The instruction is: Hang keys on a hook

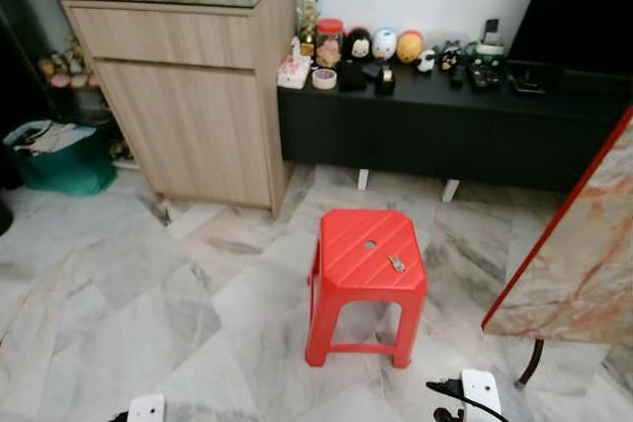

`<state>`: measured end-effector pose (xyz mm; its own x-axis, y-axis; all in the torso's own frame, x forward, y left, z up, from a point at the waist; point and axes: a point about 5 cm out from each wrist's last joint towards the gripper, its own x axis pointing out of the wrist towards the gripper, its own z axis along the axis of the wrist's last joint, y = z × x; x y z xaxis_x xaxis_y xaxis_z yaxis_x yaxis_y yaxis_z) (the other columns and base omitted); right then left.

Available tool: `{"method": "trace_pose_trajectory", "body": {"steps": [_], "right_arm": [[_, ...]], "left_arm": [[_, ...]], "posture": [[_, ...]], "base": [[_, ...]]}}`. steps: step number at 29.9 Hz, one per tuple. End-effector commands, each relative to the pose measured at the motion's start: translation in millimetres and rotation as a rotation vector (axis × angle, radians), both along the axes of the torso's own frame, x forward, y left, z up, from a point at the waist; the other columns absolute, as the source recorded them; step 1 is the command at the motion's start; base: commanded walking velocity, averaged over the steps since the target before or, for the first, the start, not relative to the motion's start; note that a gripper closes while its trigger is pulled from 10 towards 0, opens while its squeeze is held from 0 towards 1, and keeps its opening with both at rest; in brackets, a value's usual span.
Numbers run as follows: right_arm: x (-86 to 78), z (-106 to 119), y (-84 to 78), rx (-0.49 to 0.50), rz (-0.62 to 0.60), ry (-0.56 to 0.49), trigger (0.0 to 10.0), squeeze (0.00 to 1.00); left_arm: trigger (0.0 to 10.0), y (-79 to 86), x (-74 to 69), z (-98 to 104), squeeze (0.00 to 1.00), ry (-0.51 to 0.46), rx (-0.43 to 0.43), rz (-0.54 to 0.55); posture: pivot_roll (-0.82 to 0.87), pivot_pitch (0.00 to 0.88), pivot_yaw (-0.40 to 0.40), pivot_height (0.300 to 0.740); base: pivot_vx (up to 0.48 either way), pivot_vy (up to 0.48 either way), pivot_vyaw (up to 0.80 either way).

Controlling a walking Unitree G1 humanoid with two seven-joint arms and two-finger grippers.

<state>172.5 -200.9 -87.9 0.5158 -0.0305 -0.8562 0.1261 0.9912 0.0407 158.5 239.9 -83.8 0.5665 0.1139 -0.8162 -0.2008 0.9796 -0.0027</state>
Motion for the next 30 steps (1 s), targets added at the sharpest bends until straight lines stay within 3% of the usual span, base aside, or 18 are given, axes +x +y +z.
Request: {"method": "trace_pose_trajectory", "body": {"steps": [1, 8, 14, 20, 25, 30], "right_arm": [[-0.9, 0, -2.1, -0.002, -0.011, 0.001, 10.0, 0.00], [-0.9, 0, -2.1, -0.003, -0.009, 0.002, 10.0, 0.00], [-0.8, 0, -2.1, -0.005, -0.001, 0.003, 10.0, 0.00], [-0.6, 0, -2.0, -0.006, 0.008, 0.004, 10.0, 0.00], [-0.5, 0, -2.2, -0.007, 0.009, 0.003, 10.0, 0.00], [-0.6, 0, -2.2, -0.007, 0.012, 0.005, 10.0, 0.00]], "left_arm": [[10.0, -0.9, -2.7, -2, 0.00, 0.023, 0.006, -0.006], [10.0, 13.7, -3.0, 3, 0.00, 0.010, 0.017, 0.001], [10.0, 28.9, -18.0, 2, 0.00, 0.026, 0.027, 0.016], [10.0, 20.1, -21.3, -2, 0.00, 0.043, 0.021, 0.014], [10.0, 4.0, -9.9, -3, 0.00, 0.033, 0.006, -0.001], [10.0, 1.9, -2.1, -1, 0.00, 0.019, 0.005, -0.006]], "posture": [[0.11, 0.000, -0.053, 0.740], [0.11, 0.000, -0.054, 0.740], [0.11, 0.000, -0.054, 0.740], [0.11, 0.000, -0.054, 0.740], [0.11, 0.000, -0.056, 0.740], [0.11, 0.000, -0.056, 0.740]], "base": [[0.000, 0.000, 0.00], [0.137, 0.000, 0.00], [0.242, 0.000, 0.00], [0.246, 0.000, 0.00], [0.250, 0.000, 0.00], [0.252, 0.000, 0.00]]}}
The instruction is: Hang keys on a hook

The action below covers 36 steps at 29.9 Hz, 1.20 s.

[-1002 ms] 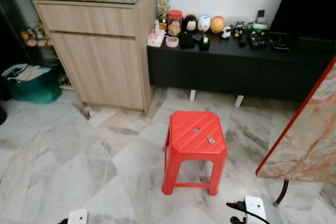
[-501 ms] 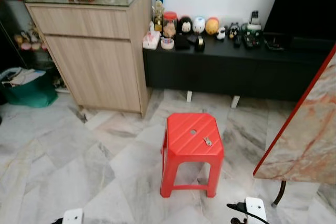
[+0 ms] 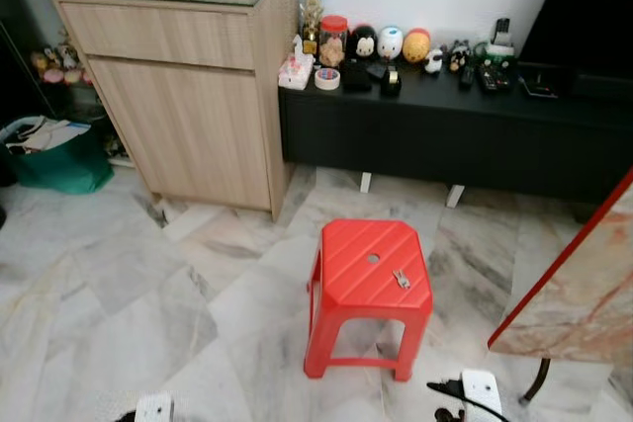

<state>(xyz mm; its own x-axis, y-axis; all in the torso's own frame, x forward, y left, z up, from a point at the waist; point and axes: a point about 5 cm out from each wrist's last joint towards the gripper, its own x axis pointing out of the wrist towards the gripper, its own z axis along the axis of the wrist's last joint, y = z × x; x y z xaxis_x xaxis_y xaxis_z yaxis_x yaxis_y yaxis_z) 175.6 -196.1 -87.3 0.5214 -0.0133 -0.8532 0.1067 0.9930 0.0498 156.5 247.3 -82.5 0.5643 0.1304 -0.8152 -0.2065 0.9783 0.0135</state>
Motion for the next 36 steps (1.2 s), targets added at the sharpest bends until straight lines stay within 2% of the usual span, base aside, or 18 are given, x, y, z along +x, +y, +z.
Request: {"method": "trace_pose_trajectory", "body": {"steps": [1, 5, 11, 18, 25, 36], "right_arm": [[-3.7, -1, -7.0, -0.016, -0.004, 0.011, 10.0, 0.00], [-3.7, -1, -7.0, -0.016, 0.001, 0.011, 10.0, 0.00], [-3.5, 0, -6.9, -0.016, 0.007, 0.009, 10.0, 0.00], [-3.3, 0, -6.9, -0.013, 0.002, 0.007, 10.0, 0.00], [-3.4, 0, -6.9, -0.011, -0.018, 0.004, 10.0, 0.00], [-3.8, -1, -7.0, -0.005, -0.056, -0.006, 10.0, 0.00]], "left_arm": [[10.0, -4.6, 1.4, -1, 0.00, 0.014, -0.010, -0.012], [10.0, 1.4, 0.2, 0, 0.00, 0.011, -0.005, -0.008], [10.0, 8.5, -12.8, -2, 0.00, 0.028, -0.001, 0.001], [10.0, 0.9, -6.3, -2, 0.00, 0.023, -0.006, -0.005], [10.0, -3.3, -7.9, -4, 0.00, 0.027, -0.010, -0.009], [10.0, 19.7, -16.3, 0, 0.00, 0.030, 0.009, 0.007]], "posture": [[0.11, 0.000, -0.057, 0.740], [0.11, 0.000, -0.056, 0.740], [0.11, 0.000, -0.056, 0.740], [0.11, 0.000, -0.058, 0.740], [0.11, 0.000, -0.056, 0.740], [0.11, 0.000, -0.057, 0.740]], "base": [[0.251, 0.000, 0.00], [0.252, 0.000, 0.26], [0.256, 0.000, 0.63], [0.256, 0.000, 0.72], [0.256, 0.000, 0.00], [0.256, 0.000, -0.12]]}}
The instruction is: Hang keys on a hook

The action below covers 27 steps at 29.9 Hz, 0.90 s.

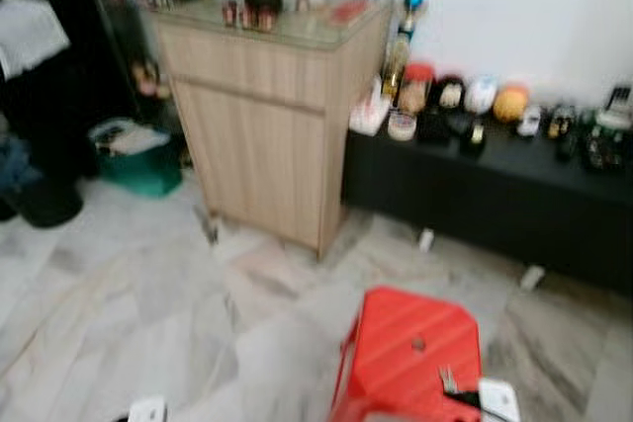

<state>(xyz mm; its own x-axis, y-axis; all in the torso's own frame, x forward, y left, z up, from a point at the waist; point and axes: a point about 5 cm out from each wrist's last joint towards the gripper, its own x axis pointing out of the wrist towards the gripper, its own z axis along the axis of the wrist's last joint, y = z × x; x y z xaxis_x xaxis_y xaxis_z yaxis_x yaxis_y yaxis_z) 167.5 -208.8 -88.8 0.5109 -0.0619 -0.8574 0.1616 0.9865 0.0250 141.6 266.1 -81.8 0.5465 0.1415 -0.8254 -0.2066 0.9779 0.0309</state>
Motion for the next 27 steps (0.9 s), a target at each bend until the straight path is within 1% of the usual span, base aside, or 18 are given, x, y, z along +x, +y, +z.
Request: {"method": "trace_pose_trajectory", "body": {"steps": [1, 5, 6, 8, 11, 12, 14, 18, 20, 25, 26, 27], "right_arm": [[4.3, 1, 5.8, 0.020, -0.001, -0.016, 10.0, 0.00], [4.4, 1, 5.8, 0.021, -0.001, -0.019, 10.0, 0.00], [4.4, 1, 5.6, 0.021, -0.002, -0.020, 10.0, 0.00], [5.0, 2, 5.4, 0.020, 0.000, -0.029, 10.0, 0.00], [5.2, 2, 5.4, 0.020, -0.001, -0.032, 10.0, 0.00], [5.1, 2, 5.2, 0.019, -0.002, -0.032, 10.0, 0.00], [5.2, 2, 5.1, 0.019, -0.003, -0.034, 10.0, 0.00], [6.1, 2, 4.5, 0.014, -0.002, -0.046, 10.0, 0.00], [7.8, 4, 4.0, 0.008, 0.009, -0.066, 10.0, 0.00], [11.6, 7, 3.1, -0.005, 0.028, -0.115, 10.0, 0.00], [13.8, 8, 2.2, -0.027, 0.041, -0.141, 10.0, 0.00], [13.8, 8, 2.2, -0.027, 0.041, -0.141, 10.0, 0.00]], "left_arm": [[10.0, 1.2, -1.3, 0, 0.00, 0.008, -0.004, 0.006], [10.0, 1.1, 0.6, 0, 0.00, 0.011, 0.003, 0.005], [10.0, -2.5, 5.6, 1, 0.00, 0.007, 0.003, 0.000], [10.0, -9.9, 12.3, 1, 0.00, -0.002, -0.002, -0.008], [10.0, -14.9, 14.9, 0, 0.00, -0.007, -0.006, -0.011], [10.0, -22.1, 16.5, -1, 0.00, -0.009, -0.010, -0.017], [10.0, -27.3, 17.1, -2, 0.00, -0.011, -0.013, -0.022], [10.0, -31.5, 19.6, -2, 0.00, -0.038, -0.008, -0.021], [10.0, -28.6, 22.4, 1, 0.00, -0.067, -0.001, -0.019], [10.0, -10.3, 28.2, 11, 0.00, -0.167, 0.028, -0.008], [10.0, -5.6, 34.9, 17, 0.00, -0.206, 0.053, -0.025], [10.0, -5.6, 34.9, 17, 0.00, -0.206, 0.053, -0.025]], "posture": [[0.11, 0.000, -0.057, 0.740], [0.11, 0.000, -0.057, 0.740], [0.11, 0.000, -0.056, 0.740], [0.11, 0.000, -0.057, 0.740], [0.11, 0.000, -0.057, 0.740], [0.11, 0.000, -0.057, 0.740], [0.11, 0.000, -0.058, 0.740], [0.11, 0.000, -0.061, 0.740], [0.11, 0.000, -0.064, 0.740], [0.10, 0.000, -0.066, 0.740], [0.10, 0.000, -0.069, 0.740], [0.10, 0.000, -0.069, 0.740]], "base": [[0.259, 0.000, -0.77], [0.124, 0.000, -0.77], [0.000, 0.000, -0.47], [0.000, 0.000, 0.00], [0.000, 0.000, 0.00], [0.000, 0.000, 0.00], [0.000, 0.000, 0.00], [0.000, 0.000, 0.00], [0.000, 0.000, 0.00], [0.000, 0.000, 0.00], [0.000, 0.000, 0.00], [0.000, 0.000, 0.00]]}}
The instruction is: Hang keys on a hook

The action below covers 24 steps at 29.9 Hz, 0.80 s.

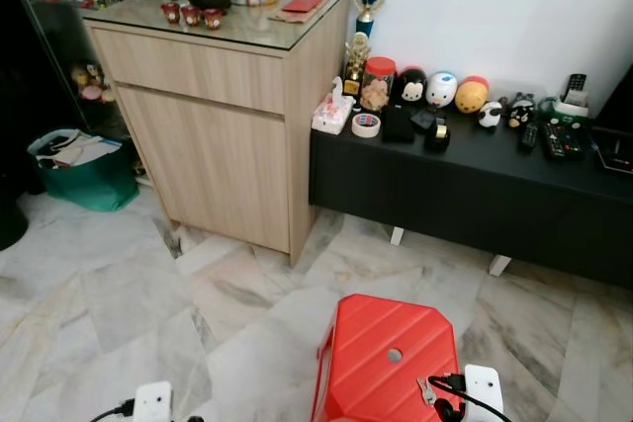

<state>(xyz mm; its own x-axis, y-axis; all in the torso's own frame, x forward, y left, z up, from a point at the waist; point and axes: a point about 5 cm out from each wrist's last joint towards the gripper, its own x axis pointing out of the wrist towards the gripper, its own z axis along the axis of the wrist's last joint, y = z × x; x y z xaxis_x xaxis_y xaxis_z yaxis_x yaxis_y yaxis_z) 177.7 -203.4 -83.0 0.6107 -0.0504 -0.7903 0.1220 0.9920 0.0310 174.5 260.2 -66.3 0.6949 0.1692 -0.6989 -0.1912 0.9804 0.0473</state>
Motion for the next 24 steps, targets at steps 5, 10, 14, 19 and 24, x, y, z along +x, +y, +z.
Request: {"method": "trace_pose_trajectory", "body": {"steps": [5, 10, 14, 19, 24], "right_arm": [[10.2, 9, -4.0, -0.047, 0.015, -0.122, 10.0, 0.00], [92.4, 69, 5.9, -0.085, 0.075, -0.466, 10.0, 0.00], [100.5, 80, 13.1, -0.096, 0.150, -0.562, 10.0, 0.00], [104.4, 92, 14.9, -0.056, 0.137, -0.658, 10.0, 0.00], [94.9, 99, 13.4, -0.065, 0.131, -0.748, 10.0, 0.00]], "left_arm": [[10.0, 5.7, 44.0, 33, 0.00, -0.217, 0.047, -0.070], [10.0, -8.8, 91.8, 83, 0.00, -0.540, 0.079, -0.178], [10.0, -24.2, 95.1, 94, 0.00, -0.635, 0.095, -0.257], [10.0, -32.1, 88.4, 107, 0.00, -0.740, 0.093, -0.281], [10.0, -38.1, 80.5, 125, 0.00, -0.828, 0.087, -0.257]], "posture": [[0.08, 0.000, -0.059, 0.740], [0.07, 0.000, -0.054, 0.740], [0.08, 0.000, -0.059, 0.740], [0.10, 0.000, -0.085, 0.740], [0.14, 0.000, -0.107, 0.740]], "base": [[0.000, 0.000, 0.00], [0.000, 0.000, 0.00], [0.000, 0.000, 0.00], [0.000, 0.000, 0.00], [0.000, 0.000, 0.00]]}}
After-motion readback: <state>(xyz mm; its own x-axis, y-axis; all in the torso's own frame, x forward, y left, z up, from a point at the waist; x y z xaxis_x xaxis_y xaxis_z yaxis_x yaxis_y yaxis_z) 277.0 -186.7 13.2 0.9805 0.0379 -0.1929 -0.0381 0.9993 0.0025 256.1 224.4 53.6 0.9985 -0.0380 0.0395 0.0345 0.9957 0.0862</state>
